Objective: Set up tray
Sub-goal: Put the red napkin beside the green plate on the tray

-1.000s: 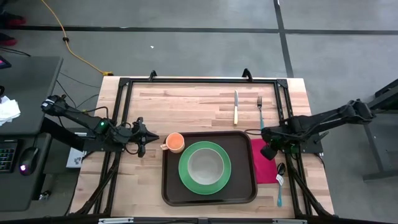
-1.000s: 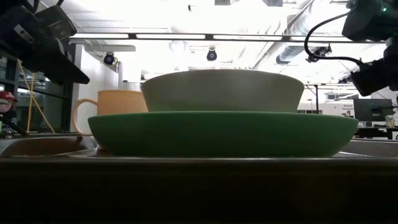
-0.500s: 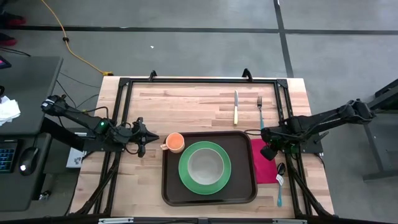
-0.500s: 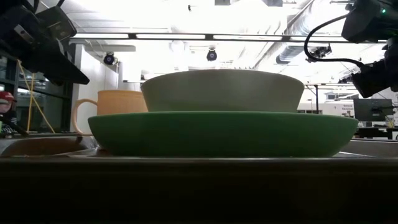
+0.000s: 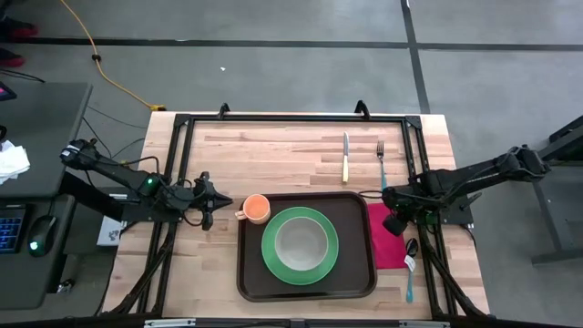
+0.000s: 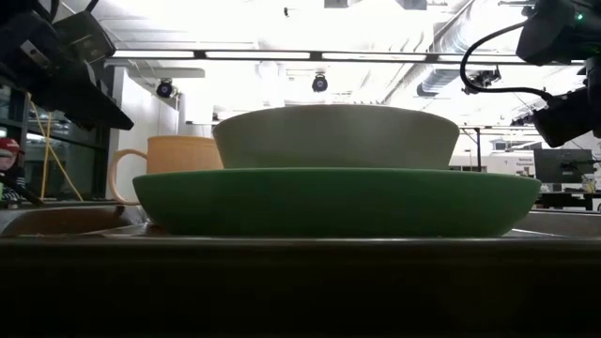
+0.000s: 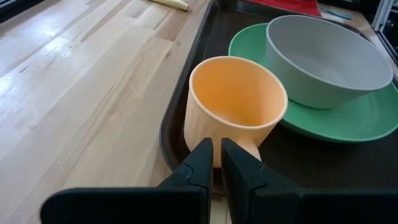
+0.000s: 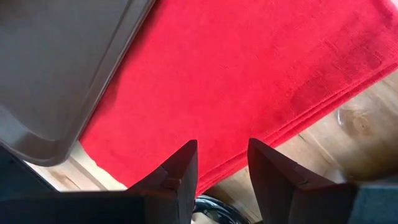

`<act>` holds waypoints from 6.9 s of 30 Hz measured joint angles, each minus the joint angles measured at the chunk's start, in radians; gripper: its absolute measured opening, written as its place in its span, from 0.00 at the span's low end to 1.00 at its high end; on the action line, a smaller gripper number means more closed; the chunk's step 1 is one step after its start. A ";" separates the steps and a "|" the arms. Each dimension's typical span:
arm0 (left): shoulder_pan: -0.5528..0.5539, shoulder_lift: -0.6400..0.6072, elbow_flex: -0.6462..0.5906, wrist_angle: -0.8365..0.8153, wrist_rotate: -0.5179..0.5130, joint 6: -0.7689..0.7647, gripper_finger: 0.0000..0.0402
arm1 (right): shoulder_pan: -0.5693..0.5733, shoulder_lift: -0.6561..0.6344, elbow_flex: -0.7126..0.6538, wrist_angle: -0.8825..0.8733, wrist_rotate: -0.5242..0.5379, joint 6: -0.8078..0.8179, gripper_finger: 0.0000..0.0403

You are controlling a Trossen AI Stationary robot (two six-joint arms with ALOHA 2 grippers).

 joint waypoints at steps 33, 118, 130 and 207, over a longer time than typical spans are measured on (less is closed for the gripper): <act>0.000 0.000 0.000 -0.001 -0.001 -0.019 0.16 | 0.000 -0.040 0.265 -0.220 0.040 0.156 0.30; 0.000 0.000 0.000 -0.035 0.010 -0.033 0.16 | -0.142 0.612 0.098 -0.025 0.026 0.145 0.30; 0.000 0.000 0.000 -0.035 0.011 -0.036 0.16 | -0.197 0.615 0.091 -0.021 0.017 0.098 0.29; 0.000 0.000 0.000 -0.018 0.010 -0.043 0.16 | -0.196 0.144 0.231 -0.177 0.141 0.236 0.00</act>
